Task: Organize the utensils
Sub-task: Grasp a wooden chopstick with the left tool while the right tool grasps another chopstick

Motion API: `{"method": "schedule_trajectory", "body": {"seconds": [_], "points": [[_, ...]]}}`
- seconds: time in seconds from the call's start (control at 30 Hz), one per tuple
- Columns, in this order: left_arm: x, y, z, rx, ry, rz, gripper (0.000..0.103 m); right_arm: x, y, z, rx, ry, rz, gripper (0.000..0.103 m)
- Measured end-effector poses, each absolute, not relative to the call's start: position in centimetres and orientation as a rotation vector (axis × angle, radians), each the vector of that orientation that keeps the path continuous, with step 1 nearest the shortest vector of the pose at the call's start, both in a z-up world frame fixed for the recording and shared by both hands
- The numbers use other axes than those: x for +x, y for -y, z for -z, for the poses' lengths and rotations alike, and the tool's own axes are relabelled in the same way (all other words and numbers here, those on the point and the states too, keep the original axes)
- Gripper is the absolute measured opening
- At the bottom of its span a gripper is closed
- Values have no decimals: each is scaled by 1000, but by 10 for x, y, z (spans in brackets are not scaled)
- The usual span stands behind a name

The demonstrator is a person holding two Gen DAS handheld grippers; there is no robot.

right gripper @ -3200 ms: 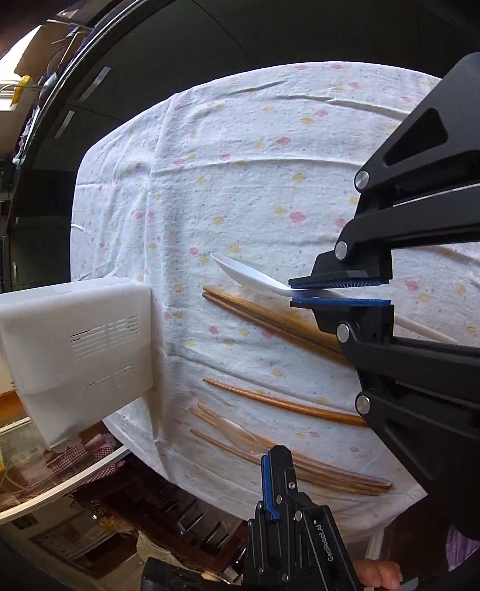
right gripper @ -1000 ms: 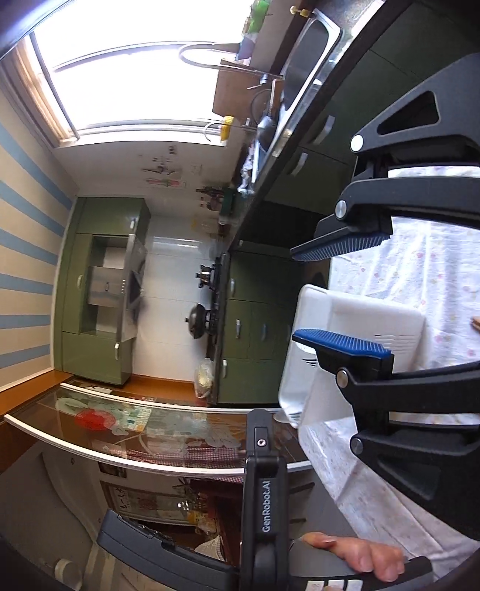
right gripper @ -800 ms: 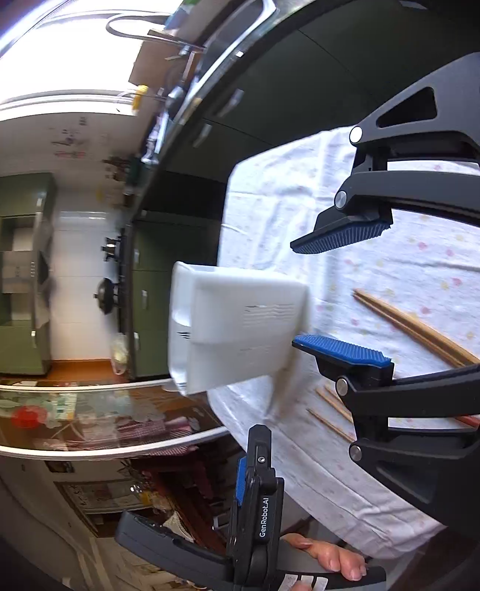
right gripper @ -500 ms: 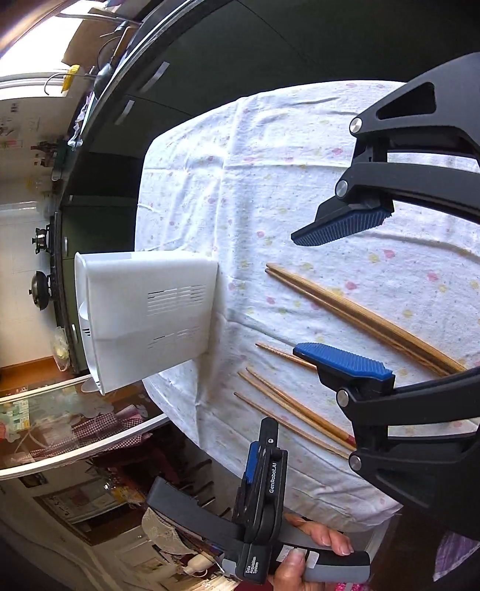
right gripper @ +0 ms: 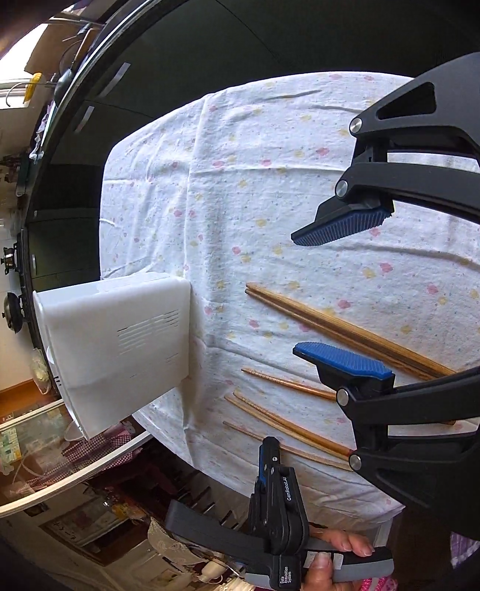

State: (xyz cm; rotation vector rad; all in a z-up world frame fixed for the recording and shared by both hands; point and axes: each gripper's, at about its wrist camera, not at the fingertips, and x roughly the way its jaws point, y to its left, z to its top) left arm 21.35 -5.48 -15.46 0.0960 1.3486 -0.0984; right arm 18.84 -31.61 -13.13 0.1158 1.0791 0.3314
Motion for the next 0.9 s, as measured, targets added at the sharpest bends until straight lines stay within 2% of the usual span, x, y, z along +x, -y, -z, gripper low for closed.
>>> {"method": "schedule_trajectory", "body": {"seconds": [0.07, 0.33, 0.9], "points": [[219, 55, 156, 103, -1352, 99, 6, 198, 314, 139, 137, -1122, -336, 53], [216, 37, 158, 115, -1327, 122, 7, 212, 293, 149, 140, -1196, -351, 25], [213, 40, 159, 145, -1304, 141, 7, 216, 266, 163, 112, -1333, -286, 23]]}}
